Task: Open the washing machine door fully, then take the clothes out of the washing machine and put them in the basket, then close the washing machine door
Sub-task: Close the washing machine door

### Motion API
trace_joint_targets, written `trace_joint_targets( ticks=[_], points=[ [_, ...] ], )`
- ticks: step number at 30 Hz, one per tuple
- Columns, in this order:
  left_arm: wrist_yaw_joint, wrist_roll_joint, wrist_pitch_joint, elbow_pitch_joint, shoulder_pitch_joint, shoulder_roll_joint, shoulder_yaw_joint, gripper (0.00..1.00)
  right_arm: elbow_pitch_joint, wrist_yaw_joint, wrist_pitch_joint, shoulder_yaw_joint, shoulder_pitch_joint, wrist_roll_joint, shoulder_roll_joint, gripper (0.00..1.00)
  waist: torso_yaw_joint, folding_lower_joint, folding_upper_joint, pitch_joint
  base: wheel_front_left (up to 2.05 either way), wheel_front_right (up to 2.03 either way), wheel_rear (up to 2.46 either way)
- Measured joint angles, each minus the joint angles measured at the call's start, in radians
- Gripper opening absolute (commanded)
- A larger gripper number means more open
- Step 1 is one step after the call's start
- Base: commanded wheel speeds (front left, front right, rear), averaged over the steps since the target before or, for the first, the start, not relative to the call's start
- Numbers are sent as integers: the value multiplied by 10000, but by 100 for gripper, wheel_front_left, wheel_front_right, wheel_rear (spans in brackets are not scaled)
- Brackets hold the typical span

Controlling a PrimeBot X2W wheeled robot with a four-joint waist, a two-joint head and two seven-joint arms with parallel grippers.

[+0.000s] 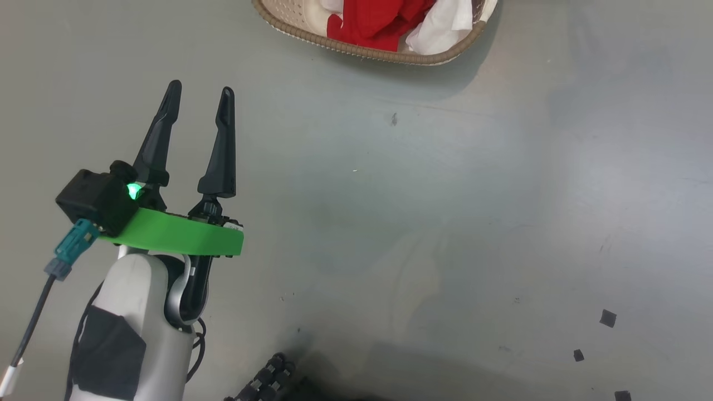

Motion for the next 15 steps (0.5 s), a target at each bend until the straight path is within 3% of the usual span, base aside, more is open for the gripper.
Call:
trace_joint_targets(
  ticks=[15],
  points=[
    [0, 378, 0, 395, 77, 290, 397, 100, 305, 102, -261, -4, 2417, 623, 901, 0, -593, 0, 0, -1552, 0, 0, 0]
  ],
)
